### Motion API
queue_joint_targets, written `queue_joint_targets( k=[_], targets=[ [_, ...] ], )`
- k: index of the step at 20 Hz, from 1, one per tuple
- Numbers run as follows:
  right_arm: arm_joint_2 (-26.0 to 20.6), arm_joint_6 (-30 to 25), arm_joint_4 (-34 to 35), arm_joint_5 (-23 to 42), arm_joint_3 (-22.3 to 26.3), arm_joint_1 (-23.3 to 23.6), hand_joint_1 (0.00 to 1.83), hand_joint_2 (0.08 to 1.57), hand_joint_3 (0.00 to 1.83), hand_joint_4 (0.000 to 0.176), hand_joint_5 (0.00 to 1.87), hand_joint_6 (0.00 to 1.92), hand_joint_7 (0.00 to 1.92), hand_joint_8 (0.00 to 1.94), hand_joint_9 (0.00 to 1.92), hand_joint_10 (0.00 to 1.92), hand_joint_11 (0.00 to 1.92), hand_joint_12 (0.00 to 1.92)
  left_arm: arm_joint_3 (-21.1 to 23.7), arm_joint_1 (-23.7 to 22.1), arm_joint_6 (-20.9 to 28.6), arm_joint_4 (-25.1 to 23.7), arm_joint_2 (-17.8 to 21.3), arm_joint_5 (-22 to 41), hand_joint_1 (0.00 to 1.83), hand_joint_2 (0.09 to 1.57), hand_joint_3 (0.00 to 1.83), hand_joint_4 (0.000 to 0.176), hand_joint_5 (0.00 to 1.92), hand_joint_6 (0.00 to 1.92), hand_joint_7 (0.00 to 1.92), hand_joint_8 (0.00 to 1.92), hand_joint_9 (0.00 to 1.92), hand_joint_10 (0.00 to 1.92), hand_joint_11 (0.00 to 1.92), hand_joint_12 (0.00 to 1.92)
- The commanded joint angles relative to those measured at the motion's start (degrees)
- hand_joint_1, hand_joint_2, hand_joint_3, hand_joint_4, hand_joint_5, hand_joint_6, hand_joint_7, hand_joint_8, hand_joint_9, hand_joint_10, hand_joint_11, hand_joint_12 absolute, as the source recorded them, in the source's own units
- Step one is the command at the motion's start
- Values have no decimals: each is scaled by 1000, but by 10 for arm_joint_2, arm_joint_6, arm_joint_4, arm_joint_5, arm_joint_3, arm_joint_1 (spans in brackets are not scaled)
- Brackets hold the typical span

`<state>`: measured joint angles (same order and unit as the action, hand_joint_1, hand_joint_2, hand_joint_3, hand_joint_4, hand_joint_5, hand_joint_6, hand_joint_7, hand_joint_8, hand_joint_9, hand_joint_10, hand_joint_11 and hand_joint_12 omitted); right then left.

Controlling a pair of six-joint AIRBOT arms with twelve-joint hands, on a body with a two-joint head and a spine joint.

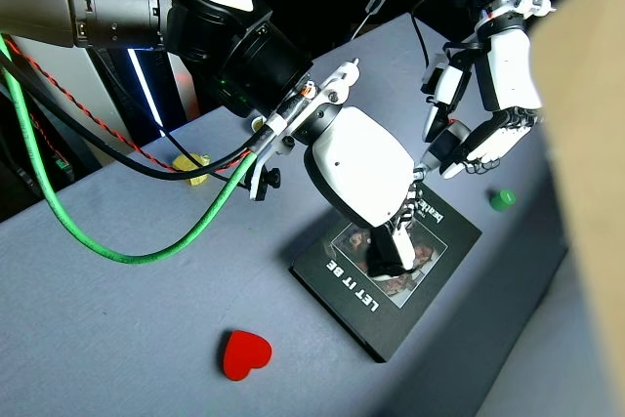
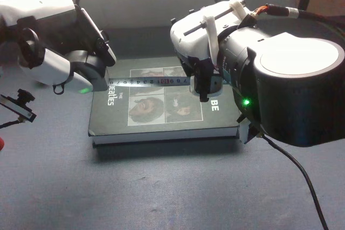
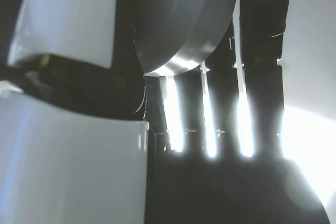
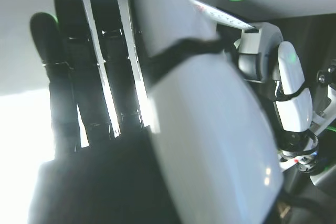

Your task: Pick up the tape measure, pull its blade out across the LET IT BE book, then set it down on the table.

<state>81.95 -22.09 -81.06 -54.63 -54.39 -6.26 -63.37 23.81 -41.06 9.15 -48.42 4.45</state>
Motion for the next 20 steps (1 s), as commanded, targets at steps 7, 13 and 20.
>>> queue_joint_targets(
  k=[7,13,20],
  targets=[
    [-10,4,-46,-5,1,3,1181,1176,0,28,840,1212,913,1097,973,514,676,1286,2,-4,5,7,1,67,1399,1038,1,0,1330,55,1088,802,1074,1100,1184,853],
    [-41,24,-23,-1,6,-1,1181,1173,3,27,835,1206,915,1108,947,582,667,1294,2,-2,5,9,1,69,1398,1040,1,0,1334,46,1083,821,1068,1115,1196,860],
    [-87,39,-14,26,12,-2,1180,1175,1,26,834,1199,912,1121,931,587,658,1293,2,-2,5,9,2,72,1397,1043,1,0,1345,36,1076,833,1046,1141,1182,856]
  ],
)
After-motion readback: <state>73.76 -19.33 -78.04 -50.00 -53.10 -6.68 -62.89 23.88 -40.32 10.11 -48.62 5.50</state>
